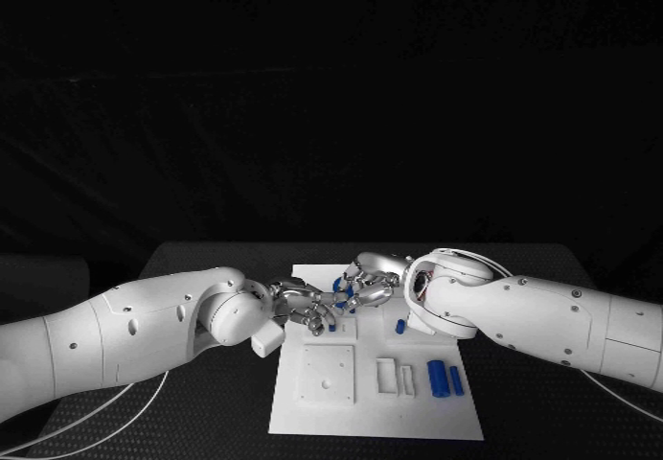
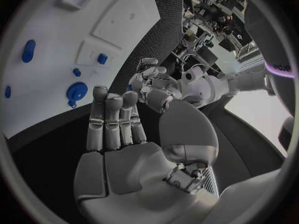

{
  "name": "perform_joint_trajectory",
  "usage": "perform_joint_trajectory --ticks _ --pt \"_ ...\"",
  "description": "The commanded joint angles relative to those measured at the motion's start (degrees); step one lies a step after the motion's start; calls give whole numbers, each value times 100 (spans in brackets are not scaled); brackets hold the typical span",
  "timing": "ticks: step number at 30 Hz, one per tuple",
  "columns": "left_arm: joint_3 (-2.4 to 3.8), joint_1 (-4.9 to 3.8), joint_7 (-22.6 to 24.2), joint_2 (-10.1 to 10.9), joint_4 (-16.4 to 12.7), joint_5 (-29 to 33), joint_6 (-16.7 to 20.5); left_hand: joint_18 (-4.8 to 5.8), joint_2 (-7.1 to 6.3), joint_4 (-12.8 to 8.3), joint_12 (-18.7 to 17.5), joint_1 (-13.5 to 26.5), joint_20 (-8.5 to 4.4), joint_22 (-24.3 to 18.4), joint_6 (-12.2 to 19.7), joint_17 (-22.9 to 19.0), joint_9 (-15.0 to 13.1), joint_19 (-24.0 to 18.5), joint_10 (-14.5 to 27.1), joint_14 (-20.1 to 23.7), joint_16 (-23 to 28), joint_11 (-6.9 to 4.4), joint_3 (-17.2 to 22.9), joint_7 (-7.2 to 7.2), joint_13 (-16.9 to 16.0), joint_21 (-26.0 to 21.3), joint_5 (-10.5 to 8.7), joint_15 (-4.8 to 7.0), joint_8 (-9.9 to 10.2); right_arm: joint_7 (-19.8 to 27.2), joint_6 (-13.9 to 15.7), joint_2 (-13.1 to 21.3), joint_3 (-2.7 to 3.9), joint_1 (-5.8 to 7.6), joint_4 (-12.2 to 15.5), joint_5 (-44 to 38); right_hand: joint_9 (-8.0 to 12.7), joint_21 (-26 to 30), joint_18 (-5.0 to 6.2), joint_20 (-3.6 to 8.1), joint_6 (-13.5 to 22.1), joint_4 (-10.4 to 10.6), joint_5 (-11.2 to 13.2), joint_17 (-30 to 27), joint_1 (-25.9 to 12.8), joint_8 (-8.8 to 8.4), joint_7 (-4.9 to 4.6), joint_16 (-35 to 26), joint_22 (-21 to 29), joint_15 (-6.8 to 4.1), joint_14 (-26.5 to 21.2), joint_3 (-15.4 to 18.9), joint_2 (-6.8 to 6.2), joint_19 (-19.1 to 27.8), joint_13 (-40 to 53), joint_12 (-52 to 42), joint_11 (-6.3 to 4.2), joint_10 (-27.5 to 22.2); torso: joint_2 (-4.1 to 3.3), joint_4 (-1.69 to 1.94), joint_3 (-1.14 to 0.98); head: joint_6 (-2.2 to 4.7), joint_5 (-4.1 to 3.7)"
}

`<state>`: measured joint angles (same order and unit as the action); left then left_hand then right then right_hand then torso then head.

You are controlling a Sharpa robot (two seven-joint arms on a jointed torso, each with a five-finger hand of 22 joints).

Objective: Assemble the parts on the task board

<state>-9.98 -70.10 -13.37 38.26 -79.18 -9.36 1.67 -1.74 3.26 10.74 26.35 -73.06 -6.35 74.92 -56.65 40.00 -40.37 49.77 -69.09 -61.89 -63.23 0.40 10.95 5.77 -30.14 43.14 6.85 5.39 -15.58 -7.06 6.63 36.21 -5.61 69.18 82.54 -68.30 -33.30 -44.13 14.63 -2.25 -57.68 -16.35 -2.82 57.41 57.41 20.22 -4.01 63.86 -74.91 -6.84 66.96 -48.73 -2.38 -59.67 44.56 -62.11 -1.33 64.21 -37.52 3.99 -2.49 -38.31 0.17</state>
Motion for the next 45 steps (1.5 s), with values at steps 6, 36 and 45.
perform_joint_trajectory --ticks 6,36,45 --pt "1 -1 136 -8 12 167 138 74 52 -211 29 -177 -456 107 -16 -24 -44 -30 24 29 -31 1 217 21 21 -48 9 9 20 120 -51 -9 5 1 19 166 -50 11 37 -14 -78 4 3 -14 -18 3 -102 -51 -29 -5 -28 -53 -51 -9 -7 49 3 -19 -1 -1 -4 -2 9" --pt "1 0 207 -8 16 172 97 135 179 -2182 92 1806 -458 123 -139 -132 -342 68 -50 0 -128 0 2450 5 120 78 -244 5 130 156 -41 12 5 1 -23 363 -20 217 37 -132 112 66 -1 -139 -103 -185 -199 -306 81 102 -157 -1 -230 157 -133 421 99 -111 0 0 -1 -4 12" --pt "1 1 208 -3 20 169 82 135 191 -2214 93 1828 -460 123 -140 -135 -354 72 -52 -1 -130 0 2484 3 121 85 -254 6 130 159 -51 13 5 1 -27 383 -16 236 37 -140 110 70 -1 -150 -98 -196 -202 -330 92 108 -161 11 -248 166 -143 455 102 -109 0 -2 -4 -6 17"
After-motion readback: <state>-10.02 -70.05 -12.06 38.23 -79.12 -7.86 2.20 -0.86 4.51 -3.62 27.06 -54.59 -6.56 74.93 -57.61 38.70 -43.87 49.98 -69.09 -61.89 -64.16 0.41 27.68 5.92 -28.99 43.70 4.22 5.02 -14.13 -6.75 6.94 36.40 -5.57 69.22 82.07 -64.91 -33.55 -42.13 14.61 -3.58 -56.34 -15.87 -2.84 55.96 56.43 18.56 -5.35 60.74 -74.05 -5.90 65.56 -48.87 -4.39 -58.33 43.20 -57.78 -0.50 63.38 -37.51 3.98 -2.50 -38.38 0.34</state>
